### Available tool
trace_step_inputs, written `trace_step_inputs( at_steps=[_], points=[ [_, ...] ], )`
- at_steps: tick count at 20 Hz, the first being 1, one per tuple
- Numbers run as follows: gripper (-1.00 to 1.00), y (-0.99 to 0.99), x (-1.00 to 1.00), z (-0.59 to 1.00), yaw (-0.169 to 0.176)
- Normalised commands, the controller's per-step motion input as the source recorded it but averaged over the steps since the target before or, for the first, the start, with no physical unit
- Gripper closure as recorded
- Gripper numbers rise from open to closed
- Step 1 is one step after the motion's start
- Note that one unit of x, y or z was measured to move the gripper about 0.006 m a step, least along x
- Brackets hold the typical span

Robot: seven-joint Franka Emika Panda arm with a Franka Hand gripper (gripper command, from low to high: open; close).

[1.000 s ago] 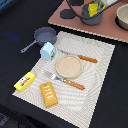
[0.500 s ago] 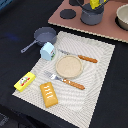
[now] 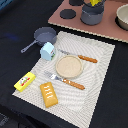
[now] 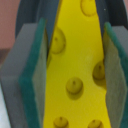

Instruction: Interact with the objects in diverse but meaningful ways.

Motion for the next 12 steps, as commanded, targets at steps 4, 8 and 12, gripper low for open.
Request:
trace_step_inputs(
  at_steps=[4,8,12],
  points=[
    [-1.00,0.33,0.01,-0.05,0.000],
    [-1.00,0.33,0.02,0.09,0.000],
    [-1.00,0.33,0.00,0.38,0.000]
  ],
)
